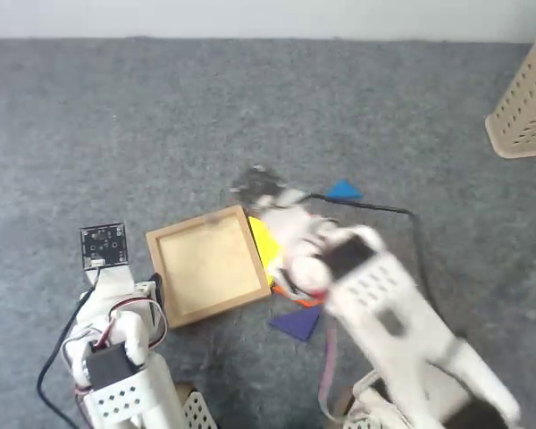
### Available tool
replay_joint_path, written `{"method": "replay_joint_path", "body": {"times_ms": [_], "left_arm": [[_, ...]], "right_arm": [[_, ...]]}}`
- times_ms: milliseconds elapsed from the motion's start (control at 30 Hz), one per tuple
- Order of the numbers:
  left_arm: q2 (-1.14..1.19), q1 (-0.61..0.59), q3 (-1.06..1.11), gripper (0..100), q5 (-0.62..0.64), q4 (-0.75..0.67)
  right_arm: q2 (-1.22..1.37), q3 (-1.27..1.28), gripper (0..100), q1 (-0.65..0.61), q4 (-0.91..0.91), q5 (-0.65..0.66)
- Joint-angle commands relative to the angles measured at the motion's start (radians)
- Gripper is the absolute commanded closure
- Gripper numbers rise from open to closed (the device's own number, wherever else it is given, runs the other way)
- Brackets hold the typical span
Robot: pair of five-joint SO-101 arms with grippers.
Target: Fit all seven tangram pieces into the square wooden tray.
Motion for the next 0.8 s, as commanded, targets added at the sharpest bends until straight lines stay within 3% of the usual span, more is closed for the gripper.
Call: {"method": "replay_joint_path", "body": {"times_ms": [0, 267, 567, 767], "left_arm": [[-0.012, 0.000, -0.019, 77, 0.009, 0.003], [-0.012, 0.000, -0.019, 77, 0.009, 0.003], [-0.012, 0.000, -0.019, 77, 0.009, 0.003], [-0.012, 0.000, -0.019, 77, 0.009, 0.003]], "right_arm": [[0.216, -0.181, 75.9, -0.076, -0.033, -0.058], [0.522, -0.284, 84.1, -0.116, -0.257, -0.227], [0.704, -0.351, 83.1, -0.108, -0.271, -0.299], [0.730, -0.351, 96.0, -0.044, -0.271, -0.347]]}}
